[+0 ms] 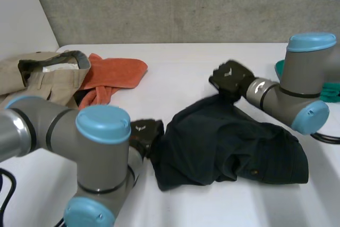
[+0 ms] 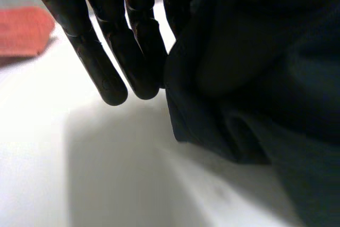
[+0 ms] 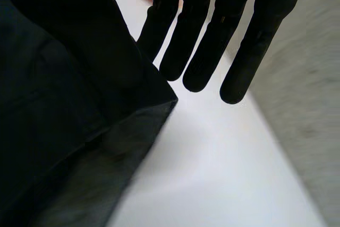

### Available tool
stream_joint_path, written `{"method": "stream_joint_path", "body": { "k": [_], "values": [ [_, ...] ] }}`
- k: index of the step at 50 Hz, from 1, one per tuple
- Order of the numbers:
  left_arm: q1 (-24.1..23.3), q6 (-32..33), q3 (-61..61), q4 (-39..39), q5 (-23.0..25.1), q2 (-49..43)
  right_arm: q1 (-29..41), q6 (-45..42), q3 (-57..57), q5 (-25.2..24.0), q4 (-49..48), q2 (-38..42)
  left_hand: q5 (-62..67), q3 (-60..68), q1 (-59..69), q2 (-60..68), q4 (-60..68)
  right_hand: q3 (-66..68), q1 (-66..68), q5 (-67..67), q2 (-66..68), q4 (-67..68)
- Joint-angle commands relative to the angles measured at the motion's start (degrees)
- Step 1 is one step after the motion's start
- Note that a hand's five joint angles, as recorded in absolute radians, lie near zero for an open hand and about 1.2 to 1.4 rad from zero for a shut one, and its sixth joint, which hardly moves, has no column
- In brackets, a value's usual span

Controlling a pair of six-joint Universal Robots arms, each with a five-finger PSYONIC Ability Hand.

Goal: Fold the laundry.

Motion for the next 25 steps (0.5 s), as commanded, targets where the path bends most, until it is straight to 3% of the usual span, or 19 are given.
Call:
{"method": "stream_joint_path", "body": {
  "k": [1,6,13,25],
  "values": [
    [2.76,4.89,16.64,1.16,-2.03,-2.17,0.04,7.28,-3.92,9.94,-17.6,-4.23,13.47,11.94,13.84,11.61,11.52,11.91,16.95,14.65,12.5,11.6],
    [6.2,13.5,31.09,6.26,-8.45,-1.55,0.04,8.61,-5.51,15.22,-28.77,-8.1,13.47,11.94,13.84,11.61,11.52,11.91,16.95,14.65,12.5,11.6],
    [8.05,26.15,40.77,14.7,-9.95,0.64,0.4,9.31,-7.88,18.12,-34.84,-13.46,13.47,11.94,13.84,11.61,11.52,11.91,16.95,14.65,12.5,11.6],
    [7.26,27.67,30.94,15.67,-9.69,5.04,-0.04,14.85,-4.73,17.34,-31.95,-17.07,13.47,11.94,13.84,11.61,11.52,11.91,16.95,14.65,12.5,11.6]
  ]
}}
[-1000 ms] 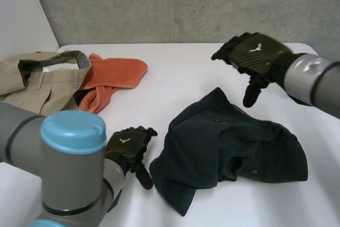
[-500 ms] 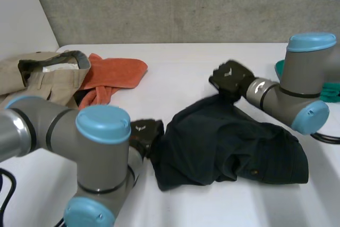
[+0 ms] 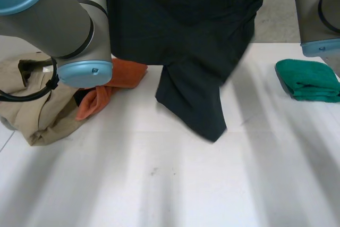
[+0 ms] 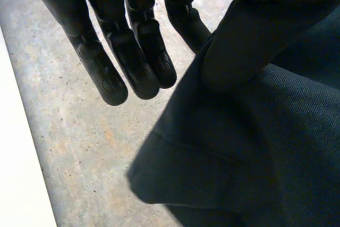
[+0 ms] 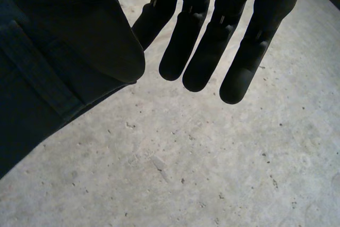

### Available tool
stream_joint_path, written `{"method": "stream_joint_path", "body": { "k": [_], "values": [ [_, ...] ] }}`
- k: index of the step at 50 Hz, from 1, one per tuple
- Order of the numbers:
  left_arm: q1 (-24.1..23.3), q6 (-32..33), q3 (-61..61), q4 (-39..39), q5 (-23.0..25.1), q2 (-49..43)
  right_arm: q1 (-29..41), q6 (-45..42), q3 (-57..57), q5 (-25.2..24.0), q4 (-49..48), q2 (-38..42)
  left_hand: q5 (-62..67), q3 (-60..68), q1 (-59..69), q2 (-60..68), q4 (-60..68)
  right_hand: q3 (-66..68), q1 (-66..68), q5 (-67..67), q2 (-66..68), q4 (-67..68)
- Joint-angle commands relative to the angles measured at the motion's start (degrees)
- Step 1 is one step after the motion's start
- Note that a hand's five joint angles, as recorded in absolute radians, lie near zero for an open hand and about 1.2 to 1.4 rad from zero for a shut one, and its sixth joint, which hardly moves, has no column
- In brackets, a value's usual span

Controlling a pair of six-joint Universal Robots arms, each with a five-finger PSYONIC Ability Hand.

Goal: Fold the laundry.

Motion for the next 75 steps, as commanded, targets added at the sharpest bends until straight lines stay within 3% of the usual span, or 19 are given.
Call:
{"method": "stream_joint_path", "body": {
  "k": [1,17,27,28,29,34,40,50,56,61,63,65,66,67,71,75],
  "values": [
    [-0.65,-0.05,-9.23,-0.12,0.42,2.48,-0.28,2.43,5.81,-2.39,5.1,-1.96,12.78,11.84,13.83,11.46,11.28,11.82,15.63,12.48,12.33,11.25],
    [-3.11,0.21,-37.71,-2.93,5.42,6.44,-1.07,-2.39,31.92,-4.77,32.52,-5.22,12.78,11.84,13.83,11.46,11.28,11.82,15.63,12.48,12.33,11.25],
    [-6.8,-0.14,-48.61,-5.83,6.13,11.45,-5.91,-6.97,43.09,-5.82,38.7,-11.11,12.78,11.84,13.83,11.46,11.28,10.38,14.19,11.05,10.89,9.81],
    [-6.89,-0.14,-48.62,-5.92,6.3,11.45,-5.91,-6.01,44.32,-6.26,38.0,-11.72,12.78,11.84,13.83,11.46,11.28,-8.45,-4.64,-7.79,-7.94,-9.03],
    [-6.89,-0.23,-48.53,-6.01,6.39,11.54,-6.0,-5.05,44.94,-6.52,37.38,-11.9,12.78,11.84,13.83,11.46,11.28,-17.97,-14.15,-17.3,-17.45,-18.54],
    [-7.06,-0.23,-45.29,-6.35,7.18,11.63,-6.09,8.12,48.81,-6.88,30.62,-14.01,12.78,11.84,13.83,11.46,11.28,-45.6,-41.79,-44.94,-45.09,-46.18],
    [-7.77,-0.14,-38.7,-9.17,7.8,11.45,-5.56,23.14,56.0,-7.4,25.96,-19.36,12.78,11.84,13.83,11.46,11.28,-54.37,-50.56,-53.7,-53.86,-54.94],
    [-8.82,-0.49,-25.16,-16.02,7.71,6.88,1.29,34.86,63.14,-5.74,19.37,-21.31,12.78,11.84,13.83,11.46,11.28,-56.92,-53.11,-56.25,-56.41,-57.49],
    [-9.08,-0.84,-21.55,-16.47,7.71,6.79,4.55,34.87,62.0,3.73,11.02,-12.72,12.78,11.84,13.83,11.46,11.28,-55.58,-51.77,-54.92,-55.07,-56.16],
    [-9.09,-1.98,-20.67,-16.47,7.62,6.88,5.25,34.6,57.96,9.03,9.87,-6.47,12.78,11.84,13.83,11.46,11.28,-52.4,-48.58,-51.73,-51.88,-52.97],
    [-9.09,-2.6,-20.75,-16.64,7.62,6.88,5.25,34.51,57.17,9.91,9.78,-4.88,12.78,11.84,13.83,11.46,11.28,-42.35,-38.54,-41.68,-41.84,-42.92],
    [-9.0,-2.86,-21.02,-17.17,7.62,6.88,4.64,33.64,56.81,11.05,9.08,-4.08,12.78,11.84,13.83,11.46,11.28,-8.79,-4.97,-8.12,-8.27,-9.36],
    [-9.0,-2.95,-21.45,-17.95,7.62,6.88,4.46,33.11,56.72,11.05,8.9,-4.26,12.78,11.84,13.83,11.46,11.28,9.67,13.49,10.34,10.19,9.1],
    [-8.91,-2.95,-21.63,-18.39,7.62,6.88,4.46,32.67,56.55,11.05,8.73,-4.69,12.78,11.84,13.83,11.46,11.28,11.8,15.61,12.46,12.31,11.22],
    [-8.82,-2.95,-24.09,-21.73,7.62,7.67,4.11,28.02,56.81,10.18,8.2,-12.76,12.78,11.84,13.83,11.46,11.28,11.82,15.63,12.48,12.33,11.25],
    [-8.82,-2.6,-26.9,-26.39,7.71,11.35,3.06,17.05,56.64,7.28,9.69,-23.31,12.78,11.84,13.83,11.46,11.28,11.82,15.63,12.48,12.33,11.25]
  ]
}}
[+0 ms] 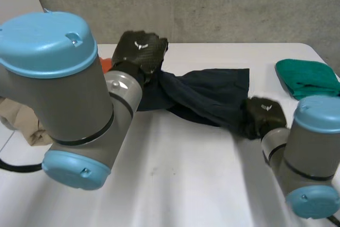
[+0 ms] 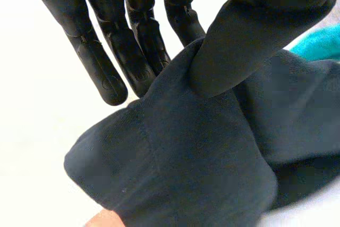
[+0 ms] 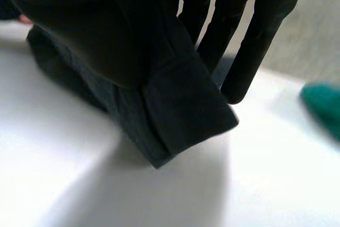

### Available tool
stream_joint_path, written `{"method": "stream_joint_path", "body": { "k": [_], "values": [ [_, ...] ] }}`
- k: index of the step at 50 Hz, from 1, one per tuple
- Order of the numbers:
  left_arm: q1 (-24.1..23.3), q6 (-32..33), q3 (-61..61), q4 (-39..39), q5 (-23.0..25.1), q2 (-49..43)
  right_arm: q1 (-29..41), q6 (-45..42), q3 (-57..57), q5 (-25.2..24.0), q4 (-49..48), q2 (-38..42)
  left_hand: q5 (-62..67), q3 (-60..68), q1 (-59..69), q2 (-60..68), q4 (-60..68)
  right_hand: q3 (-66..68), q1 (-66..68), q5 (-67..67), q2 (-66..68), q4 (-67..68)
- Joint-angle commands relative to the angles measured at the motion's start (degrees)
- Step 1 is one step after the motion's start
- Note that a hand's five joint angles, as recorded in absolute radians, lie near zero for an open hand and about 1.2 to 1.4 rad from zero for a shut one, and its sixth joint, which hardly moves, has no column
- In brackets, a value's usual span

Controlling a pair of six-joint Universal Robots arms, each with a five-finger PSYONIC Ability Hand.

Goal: Fold the laundry.

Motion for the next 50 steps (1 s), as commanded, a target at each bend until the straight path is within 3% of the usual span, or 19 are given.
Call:
{"method": "stream_joint_path", "body": {
  "k": [1,4,8,12,16,24,30,37,40,41,46,47,50],
  "values": [
    [0.1,0.34,-4.64,-7.4,0.11,4.81,-2.35,-18.02,-1.0,-5.19,3.14,-17.65,12.55,11.56,13.81,11.35,11.25,11.94,15.92,13.84,12.33,11.69],
    [-0.08,0.6,-6.23,-11.71,0.29,8.51,-3.85,-27.01,-3.37,-8.19,8.76,-21.63,12.55,11.56,13.81,11.35,11.25,11.94,15.92,13.84,12.33,11.69],
    [-0.34,0.69,-7.72,-17.42,0.9,13.95,-5.17,-37.91,-12.4,-9.51,26.13,-26.29,12.55,11.56,13.81,11.35,11.25,11.94,15.92,13.84,12.33,11.69],
    [-0.69,0.87,-10.0,-21.82,3.62,17.48,-5.96,-40.91,-18.04,-10.21,40.02,-26.39,12.55,11.56,13.81,11.35,11.25,11.94,15.92,13.84,12.33,11.69],
    [-0.78,1.04,-12.9,-23.5,6.88,16.61,-7.46,-44.95,-18.59,-11.01,47.35,-24.12,12.55,11.56,13.81,11.35,11.25,11.94,15.92,13.84,12.33,11.69],
    [-0.17,4.82,-11.86,-20.78,7.32,2.38,-6.85,-51.12,-16.91,-9.95,48.07,-10.4,12.55,11.56,13.81,11.35,11.25,11.94,15.92,13.84,12.33,11.69],
    [1.06,9.2,3.92,-16.47,4.61,-10.88,-5.62,-50.68,-25.25,-9.52,46.5,0.67,12.55,11.56,13.81,11.35,11.25,11.94,15.92,13.84,12.33,11.69],
    [3.09,16.59,30.66,-9.8,-1.64,-21.27,-4.3,-45.77,-40.8,-6.53,31.32,5.6,12.55,11.56,13.81,11.35,11.25,11.94,15.92,13.84,12.33,11.69],
    [3.53,20.37,41.12,-0.32,-2.43,-23.3,-4.21,-43.57,-45.3,-5.56,15.69,5.96,12.55,11.56,13.81,11.35,11.25,11.94,15.92,13.84,12.33,11.69],
    [3.61,21.33,43.23,2.57,-2.52,-23.39,-4.21,-42.6,-46.09,-5.56,5.2,5.7,12.55,11.56,13.81,11.35,11.25,11.94,15.92,13.84,12.33,11.69],
    [5.81,25.3,45.72,19.89,-3.14,-20.67,-4.04,-41.19,-44.25,-7.05,-23.52,4.29,12.55,11.56,13.81,11.35,11.25,11.94,15.92,13.84,12.33,11.69],
    [6.25,25.39,45.02,23.83,-3.14,-18.84,-3.95,-41.19,-43.9,-7.57,-25.99,4.29,12.55,11.56,13.81,11.35,11.25,11.94,15.92,13.84,12.33,11.69],
    [6.25,25.3,42.56,25.19,-3.23,-16.98,-2.98,-40.58,-43.99,-8.81,-26.9,4.64,12.55,11.56,13.81,11.35,11.25,11.94,15.92,13.84,12.33,11.69]
  ]
}}
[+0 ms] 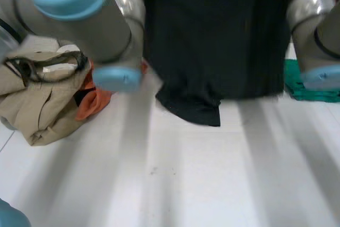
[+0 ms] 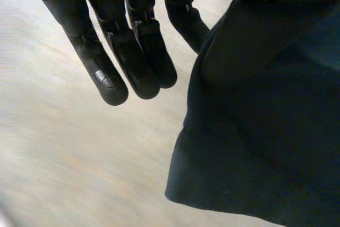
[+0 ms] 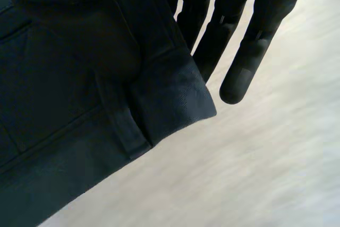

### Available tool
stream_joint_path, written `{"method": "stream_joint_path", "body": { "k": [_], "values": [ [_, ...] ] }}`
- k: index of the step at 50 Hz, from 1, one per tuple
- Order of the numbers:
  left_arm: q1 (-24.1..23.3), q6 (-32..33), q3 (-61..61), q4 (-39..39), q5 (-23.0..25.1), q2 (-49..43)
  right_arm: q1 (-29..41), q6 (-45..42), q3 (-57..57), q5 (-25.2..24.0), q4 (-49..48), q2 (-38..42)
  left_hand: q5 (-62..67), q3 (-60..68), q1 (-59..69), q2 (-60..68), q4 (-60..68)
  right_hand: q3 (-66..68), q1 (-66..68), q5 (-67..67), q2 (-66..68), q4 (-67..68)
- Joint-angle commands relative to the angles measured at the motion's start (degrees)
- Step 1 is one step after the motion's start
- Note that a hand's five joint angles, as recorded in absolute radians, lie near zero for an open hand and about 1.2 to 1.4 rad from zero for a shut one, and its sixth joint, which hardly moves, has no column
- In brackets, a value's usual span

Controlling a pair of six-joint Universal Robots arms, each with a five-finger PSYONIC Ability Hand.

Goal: Fold the laundry.

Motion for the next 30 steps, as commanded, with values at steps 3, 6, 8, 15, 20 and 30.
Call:
{"method": "stream_joint_path", "body": {
  "k": [3,6,8,15,20,30],
  "values": [
    [1.3,0.81,-7.9,11.7,-0.33,6.4,1.69,2.15,1.16,-2.44,-16.98,0.09,12.07,11.48,13.81,11.24,11.07,11.85,15.92,12.87,12.33,11.21],
    [1.47,-1.21,-15.46,10.21,-0.42,8.6,1.95,2.33,1.95,-2.35,-13.46,0.45,12.07,11.48,13.81,11.24,11.07,11.85,15.92,12.87,12.33,11.21],
    [1.65,-3.14,-22.37,9.59,-0.33,10.44,2.13,2.42,3.7,-2.35,-10.29,0.54,12.07,11.48,13.81,11.24,11.07,11.85,15.92,12.87,12.33,11.21],
    [1.47,-5.7,-39.98,9.42,-0.06,12.56,2.31,2.33,13.28,-1.64,-3.08,1.68,12.07,11.48,13.81,11.24,11.07,11.85,15.92,12.87,12.33,11.21],
    [0.86,-7.28,-53.41,9.33,0.2,12.65,2.39,1.98,20.05,-0.5,5.43,3.87,12.07,11.48,13.81,11.24,11.07,11.85,15.92,12.87,12.33,11.21],
    [-1.25,-11.5,-66.97,8.54,0.38,17.55,1.52,1.81,29.8,2.31,20.99,2.57,12.07,11.48,13.81,11.24,11.07,11.85,15.92,12.87,12.33,11.21]
  ]
}}
